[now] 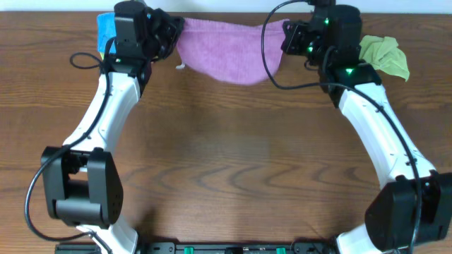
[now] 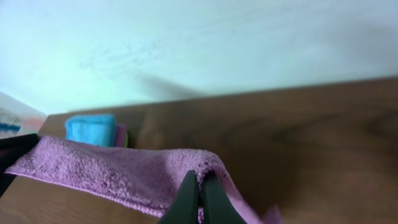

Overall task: Fold the cloth
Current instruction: 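Pull the cloth apart with both grippers, stretching it between them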

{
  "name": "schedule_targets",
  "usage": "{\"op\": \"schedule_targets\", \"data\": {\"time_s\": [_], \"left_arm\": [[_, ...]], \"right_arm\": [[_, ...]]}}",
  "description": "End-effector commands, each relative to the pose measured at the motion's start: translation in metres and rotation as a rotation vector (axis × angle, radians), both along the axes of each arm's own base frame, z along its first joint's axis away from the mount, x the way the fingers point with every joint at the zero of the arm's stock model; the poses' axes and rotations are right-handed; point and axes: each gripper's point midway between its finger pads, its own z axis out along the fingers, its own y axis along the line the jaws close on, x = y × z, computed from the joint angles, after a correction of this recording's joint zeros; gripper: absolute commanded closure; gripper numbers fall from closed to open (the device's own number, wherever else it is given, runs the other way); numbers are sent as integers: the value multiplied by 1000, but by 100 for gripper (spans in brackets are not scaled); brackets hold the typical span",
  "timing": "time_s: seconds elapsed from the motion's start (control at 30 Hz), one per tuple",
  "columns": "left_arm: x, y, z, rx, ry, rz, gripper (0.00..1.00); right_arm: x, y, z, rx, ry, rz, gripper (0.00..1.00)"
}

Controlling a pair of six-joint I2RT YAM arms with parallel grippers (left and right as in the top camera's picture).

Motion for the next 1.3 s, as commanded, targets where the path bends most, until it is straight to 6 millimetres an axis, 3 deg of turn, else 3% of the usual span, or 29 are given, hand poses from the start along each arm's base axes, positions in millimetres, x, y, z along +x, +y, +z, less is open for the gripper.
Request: {"op": "schedule_targets", "data": {"time_s": [0.0, 0.17, 0.27, 0.47, 0.73, 1.27], "left_arm": [[15, 1, 19, 9, -54, 4, 94], [19, 1, 29, 33, -90, -6, 94], [13, -3, 17, 56, -45, -41, 94], [-11, -9, -17, 122, 80, -143, 94], [-52, -6, -65, 195, 308, -211, 94], [-145, 10, -118, 451, 578, -513, 94]], "right_arm": [[16, -17, 15, -35, -50, -43, 99], [21, -21, 18, -55, -62, -46, 99], [19, -21, 12, -65, -35, -41, 99], [0, -23, -21, -103, 113, -22, 99], [-32, -18, -57, -132, 295, 56, 99], [-104, -24, -112, -207, 634, 137, 99]]}}
